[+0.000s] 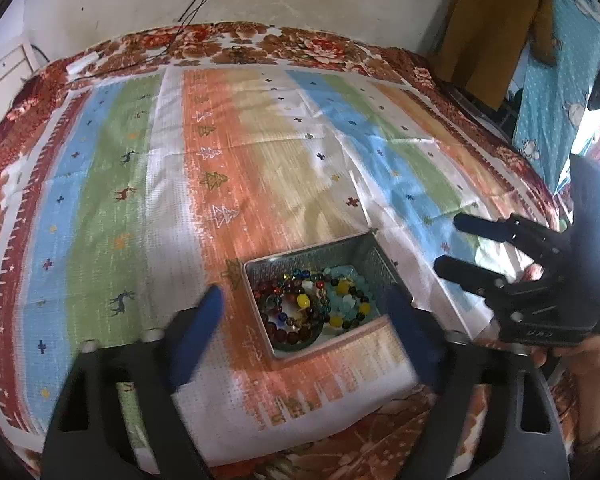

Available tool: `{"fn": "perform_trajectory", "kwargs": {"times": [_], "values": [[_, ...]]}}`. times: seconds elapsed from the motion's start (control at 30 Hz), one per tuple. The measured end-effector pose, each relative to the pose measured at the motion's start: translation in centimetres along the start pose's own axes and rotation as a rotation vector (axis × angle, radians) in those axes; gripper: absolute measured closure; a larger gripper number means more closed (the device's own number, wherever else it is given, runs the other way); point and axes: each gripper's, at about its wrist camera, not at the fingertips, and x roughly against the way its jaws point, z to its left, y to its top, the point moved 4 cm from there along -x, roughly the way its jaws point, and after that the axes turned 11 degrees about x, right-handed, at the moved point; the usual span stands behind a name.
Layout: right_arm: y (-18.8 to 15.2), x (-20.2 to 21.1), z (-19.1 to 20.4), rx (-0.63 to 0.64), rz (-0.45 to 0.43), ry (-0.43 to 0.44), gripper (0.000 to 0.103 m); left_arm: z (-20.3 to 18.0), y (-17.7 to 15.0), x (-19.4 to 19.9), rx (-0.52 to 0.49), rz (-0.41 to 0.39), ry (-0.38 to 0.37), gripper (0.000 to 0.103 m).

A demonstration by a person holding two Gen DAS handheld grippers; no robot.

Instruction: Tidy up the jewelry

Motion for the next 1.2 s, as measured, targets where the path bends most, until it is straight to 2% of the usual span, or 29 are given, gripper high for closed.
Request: {"fn": "perform_trajectory", "kwargs": {"times": [0.1,0.3,0.57,0.87,1.2], "values": [[-0.3,0.7,0.1,-0.004,-0.02,-0.001,0.018,-0.2,-0.7,0.2,-0.023,-0.008,0.008,0.006],[-1.3,1.6,0.0,-0.011,-0.025,-0.005,0.01,-0.4,-1.6,0.5,-0.041,-0.015,0.025,0.006],[-1.8,2.3,0.5,0.008,-0.045,-0.008,0.008,-1.2,-2.4,0.8,-0.115,-0.089,0.149,0.006],[-2.2,2.6,-0.4,-0.038,-0.059,-0.012,0.008,-1.2,-2.3,1.1,-0.101,-0.107,0.143,0.006],[-2.4,2.1,-0.3,-0.031,-0.037,-0.014,0.008,-1.5,-2.3,1.3,-0.11,-0.125,0.111,0.006]]}}
